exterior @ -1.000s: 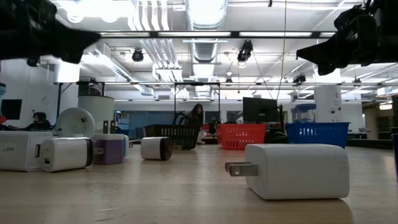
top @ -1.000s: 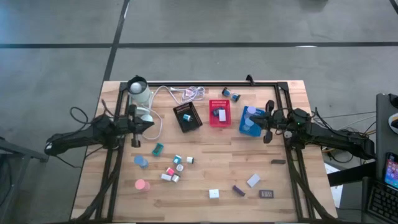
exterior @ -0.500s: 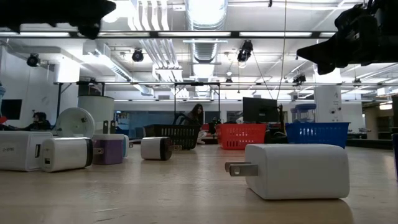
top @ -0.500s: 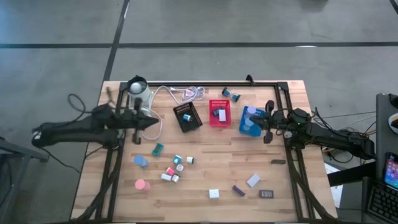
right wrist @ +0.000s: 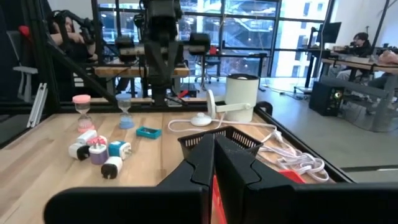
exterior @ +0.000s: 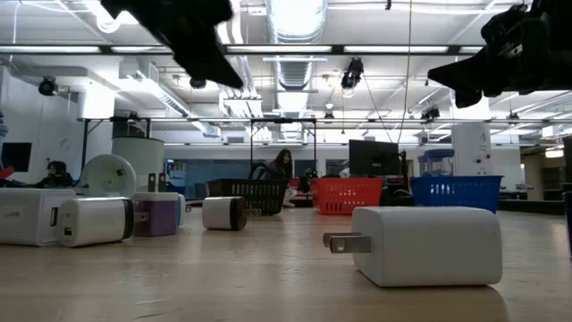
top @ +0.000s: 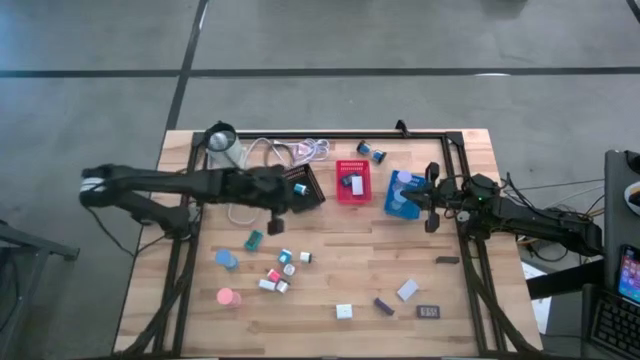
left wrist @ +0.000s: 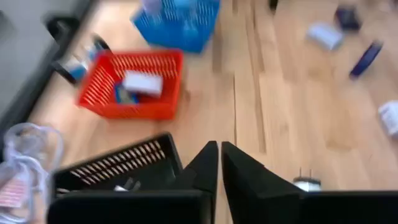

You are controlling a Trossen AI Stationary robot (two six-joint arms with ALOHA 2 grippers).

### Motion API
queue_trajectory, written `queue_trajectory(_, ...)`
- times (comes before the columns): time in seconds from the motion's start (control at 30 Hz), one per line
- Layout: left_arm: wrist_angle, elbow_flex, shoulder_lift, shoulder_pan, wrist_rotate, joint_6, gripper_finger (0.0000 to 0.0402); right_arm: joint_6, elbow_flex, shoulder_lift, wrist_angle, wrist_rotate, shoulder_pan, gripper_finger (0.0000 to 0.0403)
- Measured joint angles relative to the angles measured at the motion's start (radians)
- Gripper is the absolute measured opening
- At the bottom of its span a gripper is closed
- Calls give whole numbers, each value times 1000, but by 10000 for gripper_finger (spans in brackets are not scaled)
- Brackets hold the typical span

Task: Pick & Place Office items
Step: Put the top white black charger adapter into the black bin

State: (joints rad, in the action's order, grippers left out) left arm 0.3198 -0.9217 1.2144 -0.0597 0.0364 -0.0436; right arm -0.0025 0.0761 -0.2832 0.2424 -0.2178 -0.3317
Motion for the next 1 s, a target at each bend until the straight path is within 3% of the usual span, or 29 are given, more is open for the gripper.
queue_trajectory(0.33, 95, -163, 190, 117, -65, -3, 138, 11, -2, 0, -4, 0, 0, 8)
queue_trajectory(0.6, 99, -225, 326, 195, -63, 122, 221, 30, -21, 0, -3, 0, 0, 8)
queue_trajectory(1.0, 179, -263, 494, 235, -95, 161, 268, 63, -45, -1, -3, 3, 0, 8)
